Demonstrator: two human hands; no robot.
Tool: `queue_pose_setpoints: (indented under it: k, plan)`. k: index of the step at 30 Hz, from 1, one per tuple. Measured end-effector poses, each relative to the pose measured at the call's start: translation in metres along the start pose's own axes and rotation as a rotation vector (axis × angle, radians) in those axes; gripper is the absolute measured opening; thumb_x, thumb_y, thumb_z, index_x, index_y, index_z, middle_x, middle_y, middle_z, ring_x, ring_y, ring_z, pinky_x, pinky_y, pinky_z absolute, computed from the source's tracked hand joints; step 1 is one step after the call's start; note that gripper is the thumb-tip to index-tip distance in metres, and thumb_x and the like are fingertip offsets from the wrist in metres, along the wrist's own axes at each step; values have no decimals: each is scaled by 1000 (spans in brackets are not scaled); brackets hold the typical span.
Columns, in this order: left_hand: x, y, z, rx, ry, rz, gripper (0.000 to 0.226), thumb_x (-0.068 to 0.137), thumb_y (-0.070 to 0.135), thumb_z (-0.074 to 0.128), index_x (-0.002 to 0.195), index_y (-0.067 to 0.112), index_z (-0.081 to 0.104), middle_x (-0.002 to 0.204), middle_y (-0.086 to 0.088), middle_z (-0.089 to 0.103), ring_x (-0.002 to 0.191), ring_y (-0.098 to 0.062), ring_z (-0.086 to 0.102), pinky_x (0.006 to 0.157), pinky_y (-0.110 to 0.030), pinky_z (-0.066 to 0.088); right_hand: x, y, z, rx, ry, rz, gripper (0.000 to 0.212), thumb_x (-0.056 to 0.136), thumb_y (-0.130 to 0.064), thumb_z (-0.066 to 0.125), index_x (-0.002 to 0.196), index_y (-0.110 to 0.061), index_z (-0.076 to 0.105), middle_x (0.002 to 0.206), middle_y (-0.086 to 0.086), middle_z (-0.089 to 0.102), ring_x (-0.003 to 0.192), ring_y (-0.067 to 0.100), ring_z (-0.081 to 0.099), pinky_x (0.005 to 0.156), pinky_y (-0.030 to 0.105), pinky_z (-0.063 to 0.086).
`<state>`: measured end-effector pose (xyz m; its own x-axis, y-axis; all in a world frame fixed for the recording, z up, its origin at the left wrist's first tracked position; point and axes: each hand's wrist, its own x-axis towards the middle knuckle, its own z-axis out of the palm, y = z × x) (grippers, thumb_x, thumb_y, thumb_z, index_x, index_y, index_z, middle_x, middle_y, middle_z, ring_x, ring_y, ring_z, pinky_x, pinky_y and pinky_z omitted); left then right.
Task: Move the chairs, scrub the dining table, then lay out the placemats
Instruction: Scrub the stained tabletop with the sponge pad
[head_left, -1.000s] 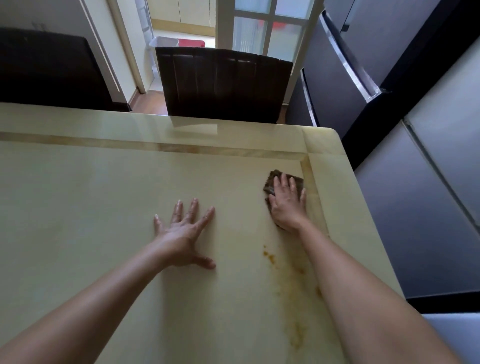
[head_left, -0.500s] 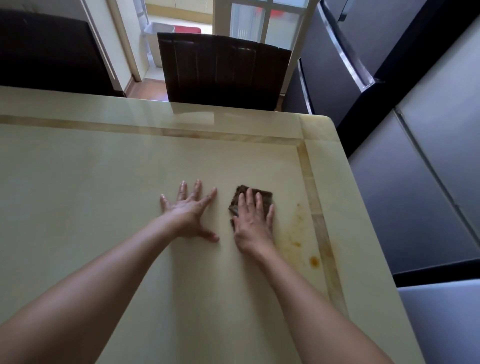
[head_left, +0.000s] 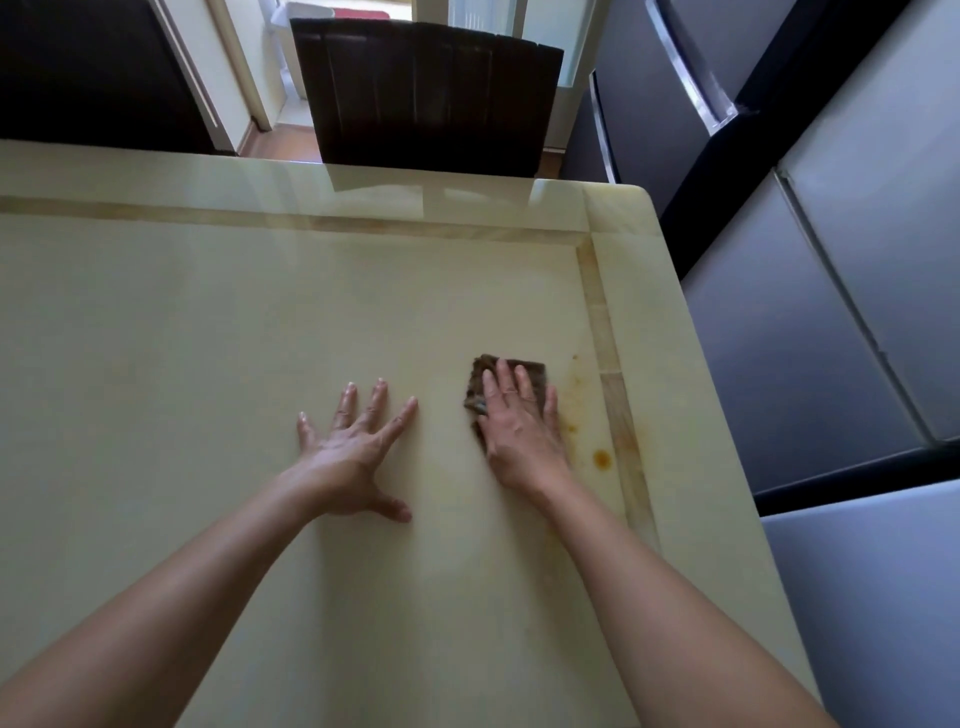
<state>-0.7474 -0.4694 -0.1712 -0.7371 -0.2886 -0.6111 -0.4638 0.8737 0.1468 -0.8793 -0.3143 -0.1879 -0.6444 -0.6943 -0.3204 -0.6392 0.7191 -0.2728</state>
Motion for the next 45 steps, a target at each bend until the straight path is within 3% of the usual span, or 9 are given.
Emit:
queue_pose_setpoints:
  k: [6,11,21,27,30,39,45]
  plan:
    - [-1,0,0,0,9,-2,125,61,66,72,144,44,-19,151,3,-35,140,-27,-31,105,-70,-3,-41,33,12,24,89,174,58,102,-33,20,152,-17,-3,159,0,-17,145,16,-19,115,46,-17]
    - [-2,0,0,-6,19,5,125,61,65,73,145,43,-17,152,2,-33,140,-28,-29,104,-71,-2,-55,17,21,62,81,247,58,102,-28,22,152,-15,-5,158,1,-21,145,19,-20,113,49,-17]
    - [-34,3,9,2,97,43,121,64,66,70,145,43,-16,154,1,-29,141,-28,-27,108,-67,-2,-119,-61,64,47,35,-11,61,100,-24,29,152,-15,-4,157,-1,-21,142,17,-27,108,43,-26]
    - [-87,2,47,41,-22,85,126,63,63,73,143,43,-22,150,3,-36,138,-27,-33,109,-66,-5,-156,-64,77,-67,-62,-140,59,102,-30,24,151,-18,-7,147,-7,-32,135,14,-34,112,41,-24]
    - [-98,7,63,27,-61,79,128,61,64,73,142,44,-24,149,4,-39,138,-28,-34,105,-71,0,-159,-54,71,-127,-82,-164,58,103,-32,21,151,-20,-9,153,-6,-26,137,12,-31,113,41,-23]
    - [-103,13,76,50,-66,65,130,59,61,76,143,43,-22,149,0,-39,138,-32,-33,101,-75,0,-175,8,56,-23,-6,158,59,102,-32,24,152,-19,-4,158,-5,-18,145,14,-18,114,46,-15]
    - [-107,13,75,40,-64,69,128,61,59,76,144,41,-20,151,-1,-36,138,-33,-32,101,-76,1,-189,-4,67,78,60,344,59,102,-31,25,152,-17,-4,158,1,-18,146,19,-16,113,49,-15]
